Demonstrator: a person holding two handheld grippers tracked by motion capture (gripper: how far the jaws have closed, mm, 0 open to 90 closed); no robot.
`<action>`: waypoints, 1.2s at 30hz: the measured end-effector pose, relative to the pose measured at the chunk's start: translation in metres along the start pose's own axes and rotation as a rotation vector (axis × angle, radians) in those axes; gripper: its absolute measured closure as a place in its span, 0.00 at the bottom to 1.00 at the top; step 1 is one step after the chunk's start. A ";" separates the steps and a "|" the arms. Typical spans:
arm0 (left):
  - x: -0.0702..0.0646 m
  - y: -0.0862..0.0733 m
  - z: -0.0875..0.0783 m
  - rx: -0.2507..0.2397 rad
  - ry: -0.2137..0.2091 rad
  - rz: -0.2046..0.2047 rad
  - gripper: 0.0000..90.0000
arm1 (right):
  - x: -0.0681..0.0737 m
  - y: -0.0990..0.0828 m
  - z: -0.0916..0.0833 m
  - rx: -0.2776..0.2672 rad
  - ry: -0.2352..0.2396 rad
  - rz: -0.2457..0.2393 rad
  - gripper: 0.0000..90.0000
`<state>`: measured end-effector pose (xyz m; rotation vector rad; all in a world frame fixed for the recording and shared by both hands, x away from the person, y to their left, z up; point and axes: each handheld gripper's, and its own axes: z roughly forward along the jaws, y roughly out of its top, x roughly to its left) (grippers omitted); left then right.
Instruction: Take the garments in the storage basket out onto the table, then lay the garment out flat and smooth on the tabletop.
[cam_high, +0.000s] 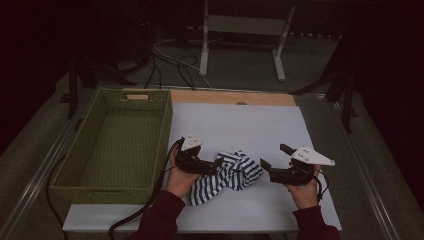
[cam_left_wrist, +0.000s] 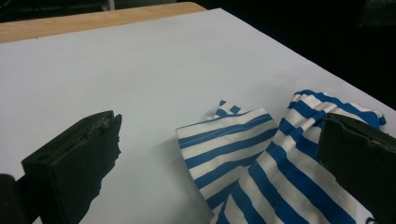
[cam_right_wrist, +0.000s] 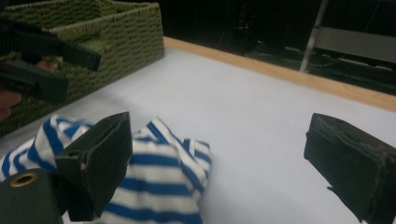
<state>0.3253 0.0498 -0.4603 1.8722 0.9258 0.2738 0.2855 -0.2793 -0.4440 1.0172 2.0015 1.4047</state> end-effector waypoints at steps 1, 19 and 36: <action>0.000 0.000 0.000 -0.002 0.000 -0.001 0.00 | 0.000 0.002 0.002 -0.003 -0.001 0.003 0.08; 0.002 0.001 -0.003 -0.008 0.016 0.001 0.00 | -0.006 0.018 0.029 0.008 0.006 0.028 0.08; 0.005 0.001 -0.005 -0.012 0.024 -0.002 0.00 | -0.006 0.039 0.060 0.058 0.042 0.006 0.09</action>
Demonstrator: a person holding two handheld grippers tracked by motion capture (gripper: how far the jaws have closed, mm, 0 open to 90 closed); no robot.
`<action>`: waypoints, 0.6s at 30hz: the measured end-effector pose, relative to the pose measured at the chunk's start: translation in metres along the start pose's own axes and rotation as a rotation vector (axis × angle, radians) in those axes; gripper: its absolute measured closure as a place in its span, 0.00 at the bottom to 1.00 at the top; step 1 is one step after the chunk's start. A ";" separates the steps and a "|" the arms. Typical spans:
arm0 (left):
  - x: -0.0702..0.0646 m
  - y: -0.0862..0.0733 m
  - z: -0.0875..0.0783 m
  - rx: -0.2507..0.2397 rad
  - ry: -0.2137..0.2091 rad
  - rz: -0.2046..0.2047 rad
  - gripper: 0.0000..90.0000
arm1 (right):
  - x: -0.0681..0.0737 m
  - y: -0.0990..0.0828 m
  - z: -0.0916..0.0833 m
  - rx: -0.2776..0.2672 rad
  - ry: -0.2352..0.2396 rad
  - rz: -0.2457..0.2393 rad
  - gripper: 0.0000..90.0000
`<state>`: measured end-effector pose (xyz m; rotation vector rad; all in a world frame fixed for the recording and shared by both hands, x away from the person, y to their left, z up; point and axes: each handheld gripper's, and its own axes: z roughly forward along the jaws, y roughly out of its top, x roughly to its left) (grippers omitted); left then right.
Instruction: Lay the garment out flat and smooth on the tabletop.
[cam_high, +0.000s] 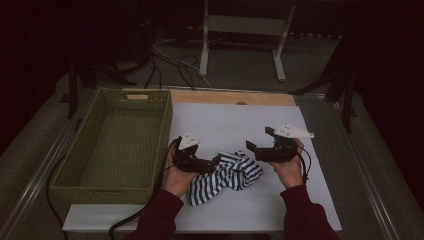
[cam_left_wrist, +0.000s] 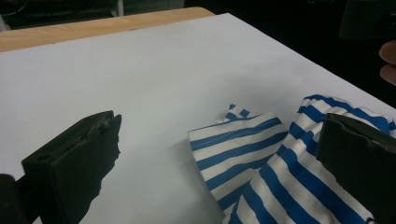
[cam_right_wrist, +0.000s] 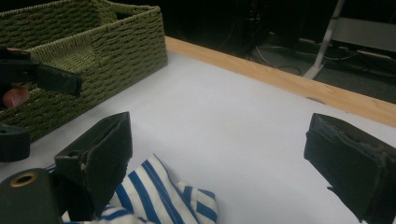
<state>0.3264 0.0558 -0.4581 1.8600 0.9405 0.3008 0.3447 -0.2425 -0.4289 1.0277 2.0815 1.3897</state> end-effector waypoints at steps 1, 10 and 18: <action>0.000 0.000 0.000 0.000 0.001 0.000 0.00 | 0.000 0.001 0.002 0.004 0.002 -0.002 0.08; 0.001 0.000 -0.001 0.000 0.000 0.001 0.00 | -0.005 -0.002 0.026 0.072 0.034 -0.006 0.08; 0.000 -0.001 0.000 0.007 0.002 0.003 0.00 | -0.015 -0.007 0.040 0.109 0.032 0.024 0.09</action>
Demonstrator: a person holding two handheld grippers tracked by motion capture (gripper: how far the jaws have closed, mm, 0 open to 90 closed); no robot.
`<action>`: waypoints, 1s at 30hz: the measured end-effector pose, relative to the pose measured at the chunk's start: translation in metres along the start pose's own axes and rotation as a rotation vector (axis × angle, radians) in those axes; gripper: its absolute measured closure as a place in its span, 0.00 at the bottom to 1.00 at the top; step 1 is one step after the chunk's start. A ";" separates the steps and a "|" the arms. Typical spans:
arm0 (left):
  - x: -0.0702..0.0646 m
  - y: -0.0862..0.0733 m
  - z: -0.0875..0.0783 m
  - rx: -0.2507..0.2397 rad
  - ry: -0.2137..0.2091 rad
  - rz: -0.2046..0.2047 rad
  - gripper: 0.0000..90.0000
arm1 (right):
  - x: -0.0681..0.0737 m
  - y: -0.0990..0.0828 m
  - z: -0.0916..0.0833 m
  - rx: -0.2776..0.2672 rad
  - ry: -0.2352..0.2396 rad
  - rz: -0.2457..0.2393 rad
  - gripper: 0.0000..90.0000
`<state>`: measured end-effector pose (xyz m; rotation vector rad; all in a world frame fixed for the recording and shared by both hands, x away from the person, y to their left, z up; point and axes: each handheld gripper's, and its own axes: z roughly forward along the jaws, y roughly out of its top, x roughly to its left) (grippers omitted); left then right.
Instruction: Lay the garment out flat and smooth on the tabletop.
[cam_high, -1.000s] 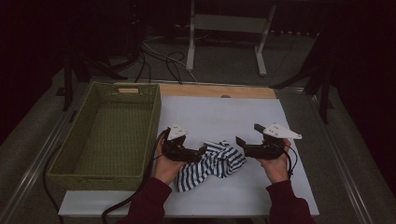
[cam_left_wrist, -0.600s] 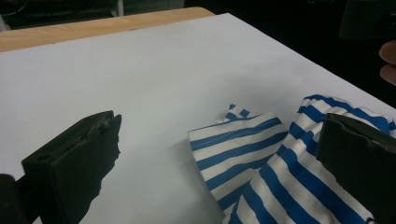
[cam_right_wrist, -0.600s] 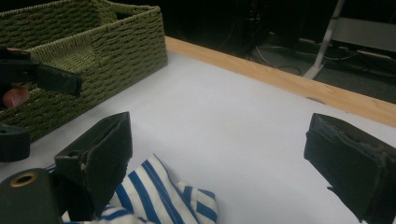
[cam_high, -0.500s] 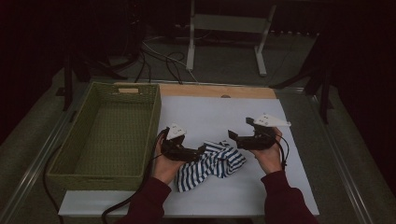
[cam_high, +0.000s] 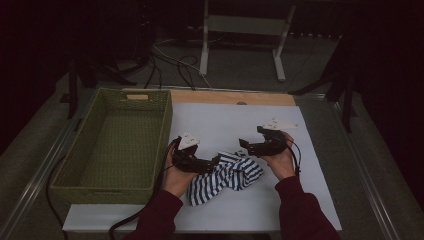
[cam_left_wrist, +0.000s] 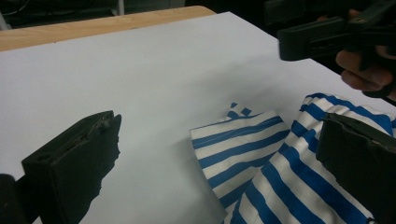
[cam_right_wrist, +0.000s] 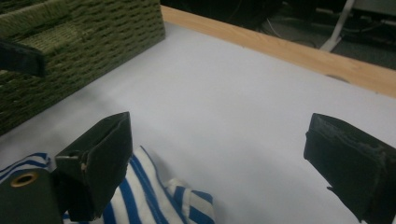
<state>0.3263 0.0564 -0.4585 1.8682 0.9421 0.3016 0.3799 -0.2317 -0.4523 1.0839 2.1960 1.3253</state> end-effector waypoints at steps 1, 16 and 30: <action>0.000 0.000 0.000 0.001 -0.001 0.000 0.00 | -0.002 0.000 0.002 -0.002 0.000 0.003 0.09; 0.000 0.000 -0.001 -0.004 0.001 -0.001 0.00 | -0.007 -0.011 0.031 0.106 0.045 -0.007 0.11; 0.000 -0.001 -0.001 -0.008 -0.002 -0.005 0.00 | 0.014 -0.020 0.038 0.223 0.150 -0.097 0.22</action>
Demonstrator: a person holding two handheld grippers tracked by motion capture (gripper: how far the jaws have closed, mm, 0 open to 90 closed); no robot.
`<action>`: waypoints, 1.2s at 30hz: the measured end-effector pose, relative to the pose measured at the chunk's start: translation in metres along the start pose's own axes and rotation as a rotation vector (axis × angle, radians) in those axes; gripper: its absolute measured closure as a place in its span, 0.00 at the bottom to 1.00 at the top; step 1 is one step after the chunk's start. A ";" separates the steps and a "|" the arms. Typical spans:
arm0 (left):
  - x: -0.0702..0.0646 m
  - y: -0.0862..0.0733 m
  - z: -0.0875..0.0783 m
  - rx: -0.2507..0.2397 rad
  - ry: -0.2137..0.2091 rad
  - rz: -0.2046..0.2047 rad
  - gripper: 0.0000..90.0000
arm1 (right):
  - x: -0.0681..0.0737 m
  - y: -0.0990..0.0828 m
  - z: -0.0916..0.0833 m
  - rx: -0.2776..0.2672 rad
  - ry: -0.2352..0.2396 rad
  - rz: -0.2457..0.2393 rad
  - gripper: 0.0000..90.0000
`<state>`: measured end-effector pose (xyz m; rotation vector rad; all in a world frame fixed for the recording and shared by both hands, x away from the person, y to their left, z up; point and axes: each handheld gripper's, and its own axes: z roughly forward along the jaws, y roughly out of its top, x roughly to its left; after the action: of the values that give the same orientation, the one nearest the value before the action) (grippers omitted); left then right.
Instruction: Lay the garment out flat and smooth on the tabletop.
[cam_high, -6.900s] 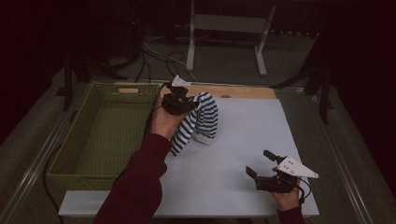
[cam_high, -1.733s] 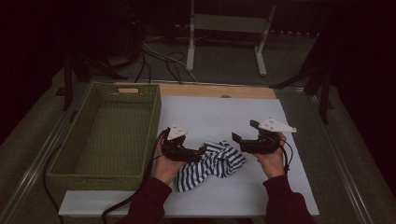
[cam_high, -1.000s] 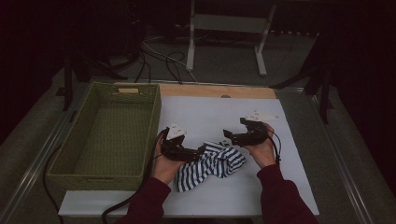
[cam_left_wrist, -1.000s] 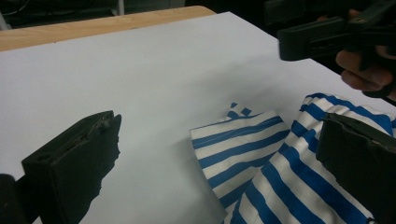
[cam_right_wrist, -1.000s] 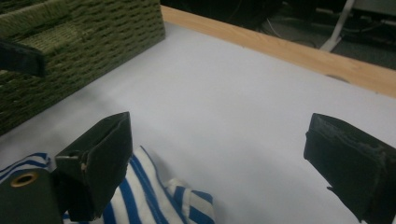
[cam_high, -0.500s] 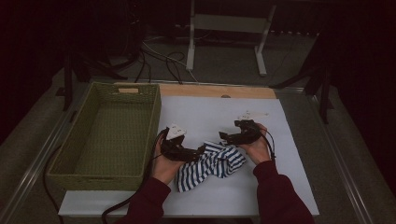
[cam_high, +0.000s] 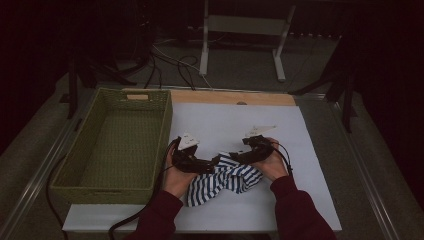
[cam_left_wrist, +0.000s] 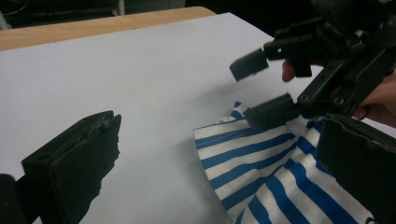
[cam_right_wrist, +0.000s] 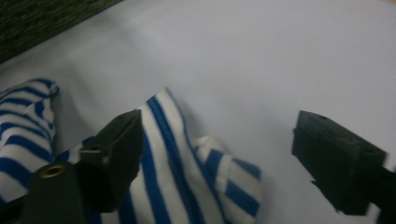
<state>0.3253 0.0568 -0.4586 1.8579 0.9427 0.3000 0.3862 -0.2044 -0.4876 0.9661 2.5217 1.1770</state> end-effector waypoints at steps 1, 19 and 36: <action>0.000 0.000 0.000 0.000 0.001 0.000 0.00 | 0.000 -0.001 0.001 0.009 0.010 -0.002 0.25; 0.000 -0.001 0.001 0.000 -0.005 -0.003 0.00 | 0.011 -0.007 0.011 0.137 0.112 -0.029 0.50; -0.001 -0.002 0.002 0.002 -0.005 -0.003 0.00 | 0.022 -0.012 0.002 0.172 0.102 -0.085 0.71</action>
<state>0.3249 0.0551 -0.4612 1.8582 0.9426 0.2928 0.3646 -0.1948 -0.4954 0.8457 2.7529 1.0234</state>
